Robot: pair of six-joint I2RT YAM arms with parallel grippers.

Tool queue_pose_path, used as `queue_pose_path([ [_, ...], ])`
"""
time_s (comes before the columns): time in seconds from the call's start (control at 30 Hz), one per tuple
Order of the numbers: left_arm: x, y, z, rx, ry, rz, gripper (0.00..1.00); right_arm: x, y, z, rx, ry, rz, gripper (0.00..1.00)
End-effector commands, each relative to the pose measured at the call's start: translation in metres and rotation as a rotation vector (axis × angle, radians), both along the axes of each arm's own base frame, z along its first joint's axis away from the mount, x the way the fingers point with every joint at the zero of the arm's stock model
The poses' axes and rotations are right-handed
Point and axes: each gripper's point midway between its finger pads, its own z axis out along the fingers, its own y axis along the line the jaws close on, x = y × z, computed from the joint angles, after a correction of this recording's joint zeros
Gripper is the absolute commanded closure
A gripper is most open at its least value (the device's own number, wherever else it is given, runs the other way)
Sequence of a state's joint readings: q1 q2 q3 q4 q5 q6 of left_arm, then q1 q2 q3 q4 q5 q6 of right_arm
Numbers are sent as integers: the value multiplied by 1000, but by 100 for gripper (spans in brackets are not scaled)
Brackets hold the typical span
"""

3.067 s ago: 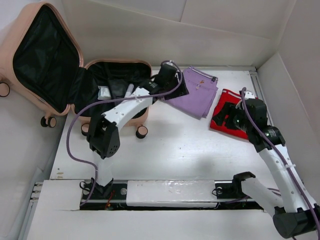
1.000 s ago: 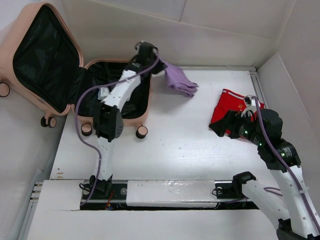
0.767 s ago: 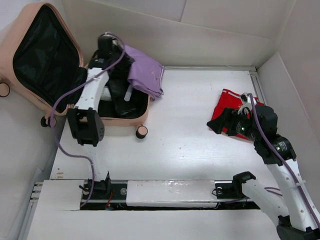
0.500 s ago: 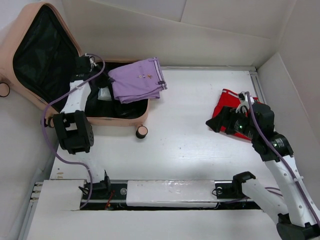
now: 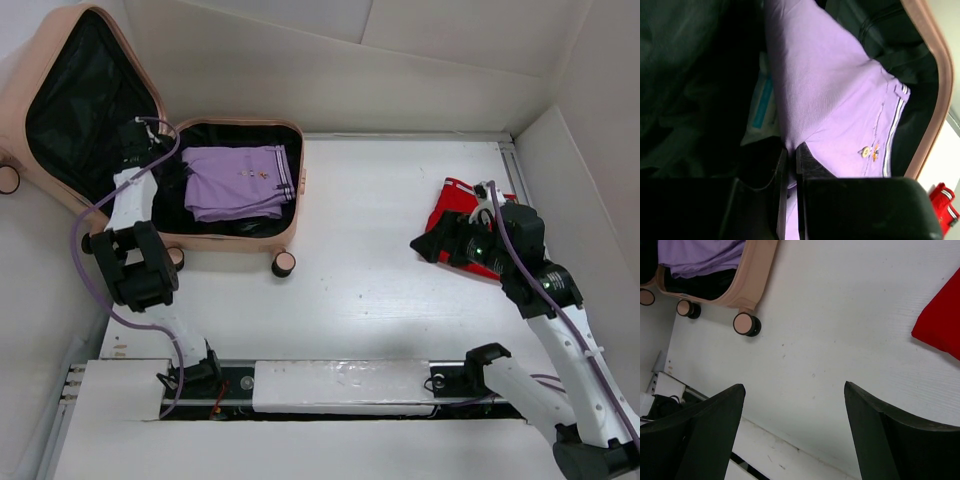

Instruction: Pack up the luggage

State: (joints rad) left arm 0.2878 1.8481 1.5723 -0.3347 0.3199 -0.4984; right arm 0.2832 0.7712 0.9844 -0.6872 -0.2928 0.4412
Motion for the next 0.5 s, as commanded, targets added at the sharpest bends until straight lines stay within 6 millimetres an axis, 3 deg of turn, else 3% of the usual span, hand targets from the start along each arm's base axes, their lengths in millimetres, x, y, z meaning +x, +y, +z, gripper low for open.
queue_pose_path([
  [0.0, 15, 22, 47, 115, -112, 37, 100, 4, 2, 12, 7, -68, 2, 14],
  [0.03, 13, 22, 48, 110, -92, 36, 95, 3, 1, 10, 4, -59, 2, 14],
  [0.1, 10, 22, 50, 115, -88, 43, 75, 3, 0, 8, -2, -51, -6, 14],
  [0.13, 7, 21, 54, 118, -101, 44, 52, 5, -3, 8, -9, -53, -19, 14],
  [0.17, 5, 20, 63, 115, -128, 53, 43, 7, -5, 7, -16, -55, -36, 12],
  [0.2, -3, 17, 93, 124, -198, 63, 37, 6, -7, 5, -25, -47, -47, 12],
  [0.27, -10, 15, 121, 116, -285, 98, 24, 11, -17, 1, -56, -44, -104, 11],
  [0.3, -17, -4, 151, 135, -353, 74, 21, 17, -21, 2, -64, -38, -135, 11],
  [0.4, -21, -51, 177, 157, -404, -2, 21, 34, -43, -8, -122, -8, -290, 10],
  [0.43, -21, -105, 183, 145, -427, -120, 21, 42, -49, -18, -151, 28, -335, 10],
  [0.47, -24, -132, 180, 147, -416, -159, 21, 47, -58, -27, -159, 70, -403, 11],
])
